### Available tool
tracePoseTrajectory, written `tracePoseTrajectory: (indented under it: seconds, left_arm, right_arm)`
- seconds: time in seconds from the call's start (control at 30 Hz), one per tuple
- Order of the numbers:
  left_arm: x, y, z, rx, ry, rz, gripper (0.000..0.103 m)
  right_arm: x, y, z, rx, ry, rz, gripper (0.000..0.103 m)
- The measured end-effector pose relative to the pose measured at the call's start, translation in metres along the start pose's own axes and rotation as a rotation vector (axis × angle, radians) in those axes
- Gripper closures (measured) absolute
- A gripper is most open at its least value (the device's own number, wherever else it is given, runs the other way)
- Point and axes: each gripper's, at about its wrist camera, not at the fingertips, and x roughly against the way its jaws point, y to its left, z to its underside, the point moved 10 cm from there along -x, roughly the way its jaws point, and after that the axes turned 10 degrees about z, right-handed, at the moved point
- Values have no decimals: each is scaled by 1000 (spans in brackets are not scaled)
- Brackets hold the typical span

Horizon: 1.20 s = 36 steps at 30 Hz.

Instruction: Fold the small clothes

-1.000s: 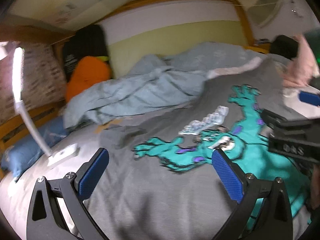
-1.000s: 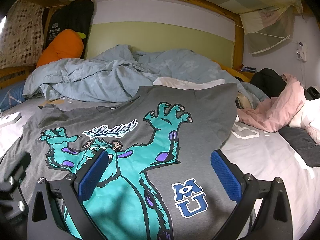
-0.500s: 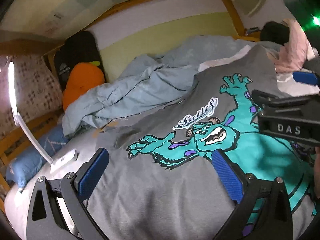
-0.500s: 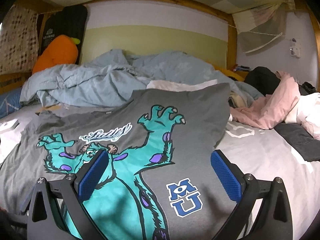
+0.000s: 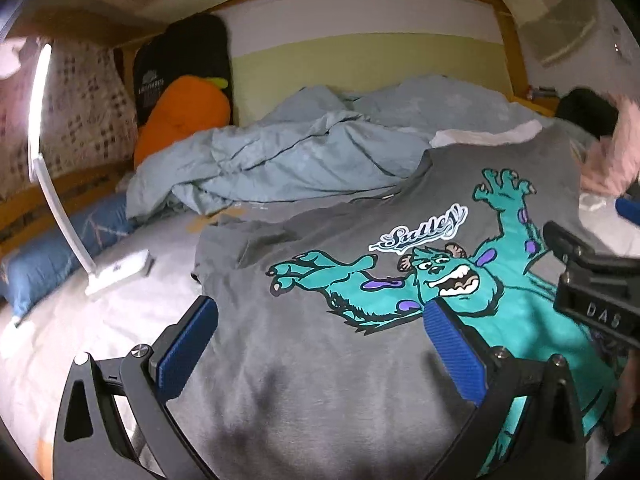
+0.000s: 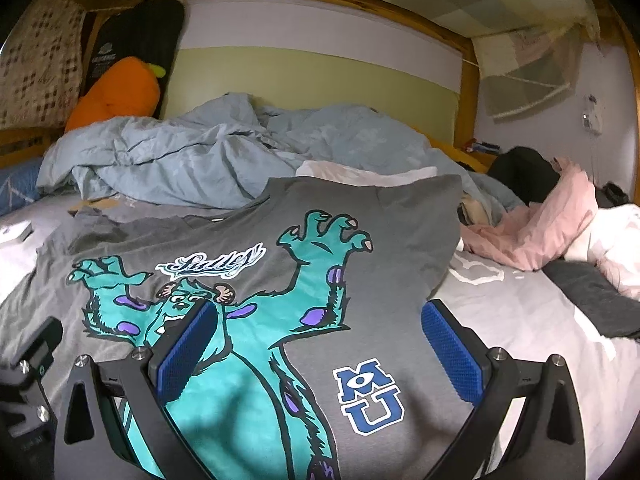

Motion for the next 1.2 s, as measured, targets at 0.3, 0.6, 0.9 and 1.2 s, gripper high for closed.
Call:
tracePoseTrajectory:
  seconds: [0.3,0.6,0.9,1.2]
  left_arm:
    - [-2,14,3,91,9,20,1]
    - [-5,15,4,110,20,37,1]
    - [20,9,-27,86,-76,104,19]
    - [114,51,-95,43,-352,31,0]
  right_arm:
    - [-1,1,2,-6,11,-3,0]
    - [-5,-1,4,-9,22,-5,0]
    - [12,-8,-9,-36,-62,-33,1]
    - [81,-32,-54,-22,-244,-117,0]
